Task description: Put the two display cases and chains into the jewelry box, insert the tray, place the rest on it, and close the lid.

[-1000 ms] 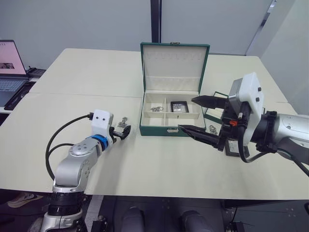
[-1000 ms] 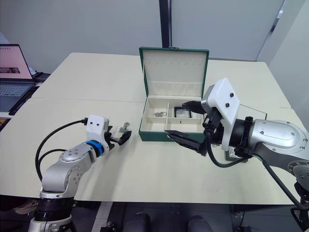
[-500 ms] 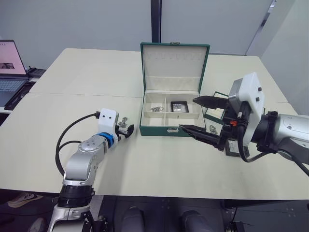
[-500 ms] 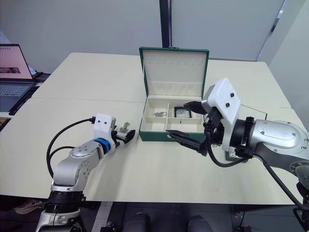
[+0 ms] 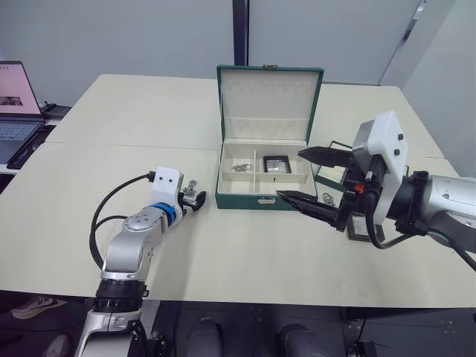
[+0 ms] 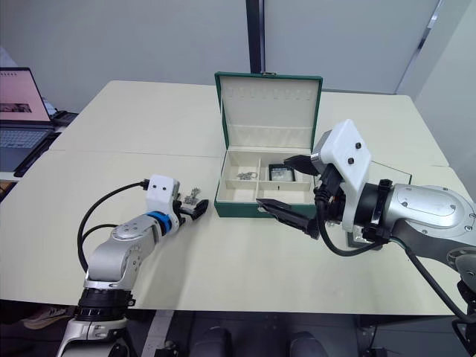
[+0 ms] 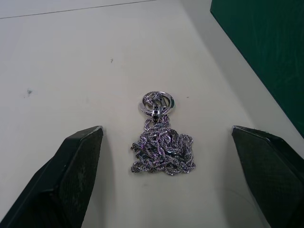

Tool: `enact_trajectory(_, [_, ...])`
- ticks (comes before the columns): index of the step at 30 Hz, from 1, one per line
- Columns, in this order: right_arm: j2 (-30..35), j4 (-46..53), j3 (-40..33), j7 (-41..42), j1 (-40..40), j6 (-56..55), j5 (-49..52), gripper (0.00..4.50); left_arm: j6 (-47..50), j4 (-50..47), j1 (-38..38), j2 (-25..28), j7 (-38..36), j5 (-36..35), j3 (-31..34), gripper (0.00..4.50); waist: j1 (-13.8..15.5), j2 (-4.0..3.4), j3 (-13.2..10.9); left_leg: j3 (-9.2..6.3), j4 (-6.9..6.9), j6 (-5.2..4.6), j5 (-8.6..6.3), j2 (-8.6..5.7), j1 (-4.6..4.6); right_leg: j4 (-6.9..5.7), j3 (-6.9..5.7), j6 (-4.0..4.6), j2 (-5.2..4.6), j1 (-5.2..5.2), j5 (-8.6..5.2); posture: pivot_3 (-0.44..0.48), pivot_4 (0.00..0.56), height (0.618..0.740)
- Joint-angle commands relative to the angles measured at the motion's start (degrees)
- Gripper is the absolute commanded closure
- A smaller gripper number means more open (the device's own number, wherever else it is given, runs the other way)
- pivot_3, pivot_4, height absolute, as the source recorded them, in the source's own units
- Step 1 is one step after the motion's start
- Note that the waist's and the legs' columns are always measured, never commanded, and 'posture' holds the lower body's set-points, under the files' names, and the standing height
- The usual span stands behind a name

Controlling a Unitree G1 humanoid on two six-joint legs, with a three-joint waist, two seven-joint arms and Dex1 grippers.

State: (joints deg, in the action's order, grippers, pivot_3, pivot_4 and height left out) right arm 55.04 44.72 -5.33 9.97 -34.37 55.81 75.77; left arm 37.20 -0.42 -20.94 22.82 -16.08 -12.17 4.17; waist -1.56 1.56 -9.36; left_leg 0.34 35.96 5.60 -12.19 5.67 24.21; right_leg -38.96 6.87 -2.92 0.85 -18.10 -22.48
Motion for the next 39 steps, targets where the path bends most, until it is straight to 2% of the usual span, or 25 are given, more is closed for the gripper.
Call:
enact_trajectory(1, [0.64, 0.65, -1.25, -0.30, -0.60, -0.59, 1.00, 0.00, -1.70, 1.16, -0.84, -0.17, -0.68, 1.19, -0.71, 0.02, 0.02, 0.00, 0.00, 0.00, 0.00, 0.00, 0.00, 0.00, 0.00, 0.00, 0.00, 0.00, 0.00, 0.00, 0.00, 0.000, 0.150, 0.740])
enact_trajectory(2, [0.68, 0.68, -1.25, -0.38, -0.64, -0.57, 1.09, 0.00, -2.01, 1.62, -0.88, -0.25, -0.78, 1.32, -0.80, 0.02, 0.03, 0.00, 0.00, 0.00, 0.00, 0.00, 0.00, 0.00, 0.00, 0.00, 0.00, 0.00, 0.00, 0.00, 0.00, 0.000, 0.150, 0.740])
enact_trajectory(5, [0.90, 0.72, -1.37, -0.63, -0.70, -0.50, 1.38, 0.00, -2.14, 2.87, -0.79, -0.58, -0.71, 1.75, -0.89, 0.59, 0.06, 0.00, 0.00, 0.00, 0.00, 0.00, 0.00, 0.00, 0.00, 0.00, 0.00, 0.00, 0.00, 0.01, 0.00, 0.000, 0.150, 0.740])
enact_trajectory(16, [1.53, 0.35, -1.32, -0.69, -0.92, -0.68, 1.64, 0.00, -1.99, 3.30, -0.47, -1.31, 0.04, 2.02, -0.40, 3.96, -0.03, -0.02, 0.01, 0.00, 0.00, 0.00, 0.00, 0.01, -0.01, -0.01, 0.00, 0.00, 0.01, 0.01, 0.00, 0.000, 0.150, 0.740])
enact_trajectory(18, [1.53, 0.28, -1.28, -0.54, -0.97, -0.70, 1.53, 0.00, -1.79, 3.02, -0.30, -1.36, 0.24, 2.00, -0.22, 4.39, -0.03, -0.02, 0.01, 0.00, 0.00, 0.00, 0.00, 0.01, -0.02, -0.01, 0.00, 0.00, 0.01, 0.01, 0.00, 0.000, 0.150, 0.740])
enact_trajectory(34, [1.23, 0.00, -1.02, 0.42, -0.97, -0.80, 0.36, 0.00, -2.05, 1.30, -0.82, -0.81, 0.24, 2.60, -0.76, 4.40, 0.00, -0.02, 0.01, 0.01, 0.00, 0.01, 0.00, 0.01, -0.01, -0.01, 0.01, 0.00, 0.01, 0.01, 0.00, 0.000, 0.150, 0.740])
enact_trajectory(39, [1.62, -0.04, -1.92, 1.36, -0.23, -0.92, 0.36, 0.00, 0.42, -4.06, -0.82, 1.49, -0.38, 2.96, -0.55, 4.40, -0.08, -0.02, 0.00, 0.01, 0.00, 0.01, 0.00, 0.01, -0.01, -0.01, 0.01, 0.00, 0.01, 0.00, 0.00, 0.000, 0.150, 0.740])
